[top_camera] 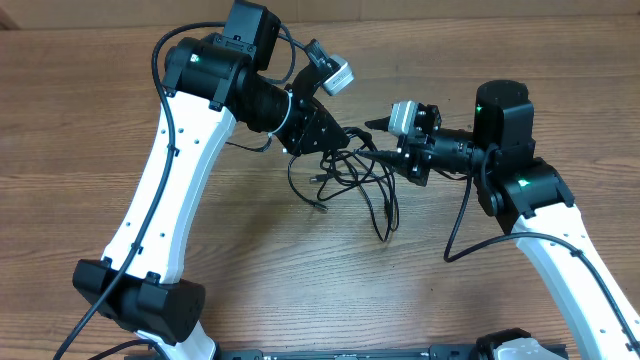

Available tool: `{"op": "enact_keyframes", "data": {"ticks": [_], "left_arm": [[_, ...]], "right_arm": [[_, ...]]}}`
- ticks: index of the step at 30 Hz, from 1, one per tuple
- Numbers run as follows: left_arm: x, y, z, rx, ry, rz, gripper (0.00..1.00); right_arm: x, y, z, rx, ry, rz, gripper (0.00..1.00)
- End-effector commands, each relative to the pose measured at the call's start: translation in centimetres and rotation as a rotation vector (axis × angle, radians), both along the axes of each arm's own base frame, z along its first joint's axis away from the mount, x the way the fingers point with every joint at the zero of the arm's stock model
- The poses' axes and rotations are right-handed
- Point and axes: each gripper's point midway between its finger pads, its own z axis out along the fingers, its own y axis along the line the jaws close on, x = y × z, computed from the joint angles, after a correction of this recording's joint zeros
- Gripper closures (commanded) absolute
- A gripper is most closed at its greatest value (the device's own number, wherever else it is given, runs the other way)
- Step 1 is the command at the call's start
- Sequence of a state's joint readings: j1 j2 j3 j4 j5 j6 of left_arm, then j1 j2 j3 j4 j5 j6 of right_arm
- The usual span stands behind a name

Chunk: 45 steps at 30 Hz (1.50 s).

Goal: Untangle cables

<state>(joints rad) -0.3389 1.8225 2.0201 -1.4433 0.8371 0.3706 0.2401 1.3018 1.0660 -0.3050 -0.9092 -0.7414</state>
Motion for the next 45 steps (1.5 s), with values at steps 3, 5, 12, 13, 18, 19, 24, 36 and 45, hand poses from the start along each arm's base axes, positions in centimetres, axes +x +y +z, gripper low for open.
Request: {"op": "enact_keyframes", "data": {"ticks": [3, 5, 12, 13, 18, 19, 24, 36, 45], "left_arm": [[0.1, -0.3, 0.3, -0.016, -0.019, -0.018, 0.95], [0.1, -0.3, 0.3, -0.016, -0.019, -0.018, 0.96], [0.2, -0.3, 0.4, -0.018, -0.027, -0.018, 0.96], [0.3, -0.4, 0.4, -0.019, -0.03, -0.018, 0.96], [0.7, -0.4, 0.4, -0.019, -0.033, 0.001, 0.95], [0.8, -0.3, 0.3, -0.012, -0.032, 0.01, 0.95], [1.4, 0.2, -0.3, 0.04, -0.021, 0.062, 0.96], [2.6, 1.5, -1.5, 0.142, 0.002, 0.176, 0.96], [2.6, 1.4, -1.4, 0.136, -0.002, 0.171, 0.95]], "right_arm": [[0.1, 0.1, 0.5, 0.006, -0.009, 0.001, 0.96], [0.1, 0.1, 0.5, 0.006, -0.009, 0.002, 0.96], [-0.1, 0.1, 0.2, 0.002, 0.01, 0.002, 0.96], [-0.2, 0.1, 0.0, -0.001, 0.023, 0.001, 0.96], [0.0, -0.2, -0.4, 0.023, 0.146, -0.053, 0.96], [0.3, -0.3, -0.5, 0.028, 0.171, -0.077, 0.96], [3.0, -2.3, -1.6, 0.054, 0.351, -0.346, 0.96], [6.2, -9.2, -3.1, 0.228, 0.665, -0.733, 0.96], [4.2, -6.4, -1.6, 0.135, 0.457, -0.426, 0.47]]}}
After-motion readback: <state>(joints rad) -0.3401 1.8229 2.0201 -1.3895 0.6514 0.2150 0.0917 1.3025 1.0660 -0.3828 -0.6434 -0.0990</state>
